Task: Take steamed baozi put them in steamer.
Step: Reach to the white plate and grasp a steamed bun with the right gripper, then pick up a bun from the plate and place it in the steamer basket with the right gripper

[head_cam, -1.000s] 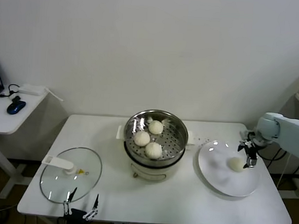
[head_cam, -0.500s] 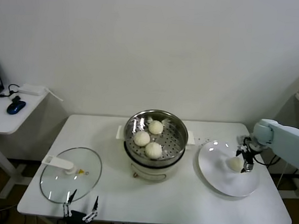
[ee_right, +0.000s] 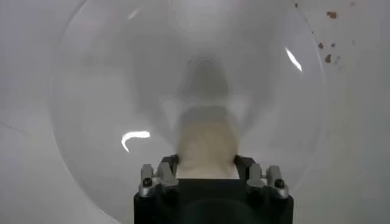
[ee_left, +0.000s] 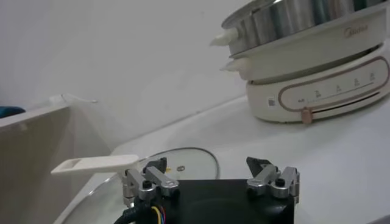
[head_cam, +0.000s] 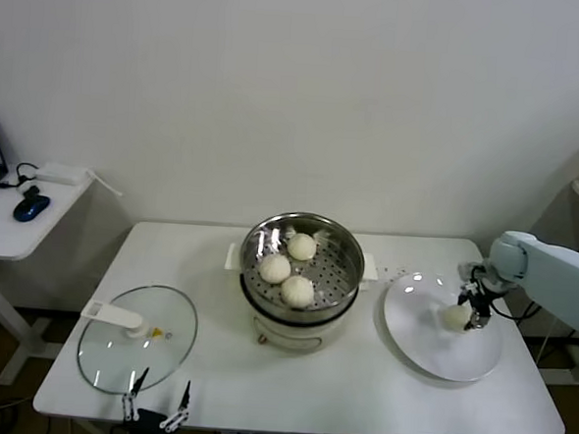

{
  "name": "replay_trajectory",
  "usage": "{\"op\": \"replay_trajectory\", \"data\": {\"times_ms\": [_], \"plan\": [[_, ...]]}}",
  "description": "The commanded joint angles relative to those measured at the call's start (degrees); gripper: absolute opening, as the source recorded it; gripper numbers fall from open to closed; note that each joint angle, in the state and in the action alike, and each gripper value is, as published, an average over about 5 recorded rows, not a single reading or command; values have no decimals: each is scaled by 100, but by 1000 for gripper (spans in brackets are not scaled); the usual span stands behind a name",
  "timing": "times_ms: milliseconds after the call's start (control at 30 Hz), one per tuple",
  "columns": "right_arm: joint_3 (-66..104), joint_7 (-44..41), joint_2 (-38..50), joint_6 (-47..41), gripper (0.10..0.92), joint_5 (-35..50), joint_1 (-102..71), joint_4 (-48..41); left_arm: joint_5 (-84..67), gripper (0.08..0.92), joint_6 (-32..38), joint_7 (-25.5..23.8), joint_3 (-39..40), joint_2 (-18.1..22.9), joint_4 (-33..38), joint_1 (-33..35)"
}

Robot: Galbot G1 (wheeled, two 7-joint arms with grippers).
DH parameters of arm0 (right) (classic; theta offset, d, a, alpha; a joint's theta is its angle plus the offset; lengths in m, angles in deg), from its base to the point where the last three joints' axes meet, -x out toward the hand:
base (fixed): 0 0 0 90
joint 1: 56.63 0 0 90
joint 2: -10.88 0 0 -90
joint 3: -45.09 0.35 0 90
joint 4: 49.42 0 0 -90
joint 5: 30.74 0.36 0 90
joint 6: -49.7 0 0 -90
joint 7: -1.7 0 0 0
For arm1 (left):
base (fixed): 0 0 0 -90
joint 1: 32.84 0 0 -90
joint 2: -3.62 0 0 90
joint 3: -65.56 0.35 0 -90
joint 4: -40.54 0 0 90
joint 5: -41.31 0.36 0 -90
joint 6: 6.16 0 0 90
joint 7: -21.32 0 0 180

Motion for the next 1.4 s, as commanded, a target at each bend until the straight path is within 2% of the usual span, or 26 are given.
{"op": "replay_trajectory", "data": {"times_ms": [33, 367, 600, 767, 933, 1400], "plan": [[-699, -120, 164, -55, 627, 405, 819, 655, 3, 823, 14, 6, 0, -21, 18, 27], [-3258, -293, 14, -482, 619, 2246, 4280, 2967, 28, 823, 24, 7, 70, -45, -20, -39], [-3801, -496, -687, -720, 619, 3518, 5696, 3695, 31, 823, 7, -1, 138, -47, 67, 9], [-3318, -514, -1145, -943, 619, 4080, 5781, 3717, 30, 823, 11, -2, 165, -44, 115, 5], [-2677, -381, -1670, -1153, 619, 4238, 5353, 3494, 35, 823, 12, -10, 167, -49, 127, -18], [-1715, 131, -2754, -1394, 619, 3278, 2927, 1947, -8, 823, -11, -7, 91, -14, 249, -12]]}}
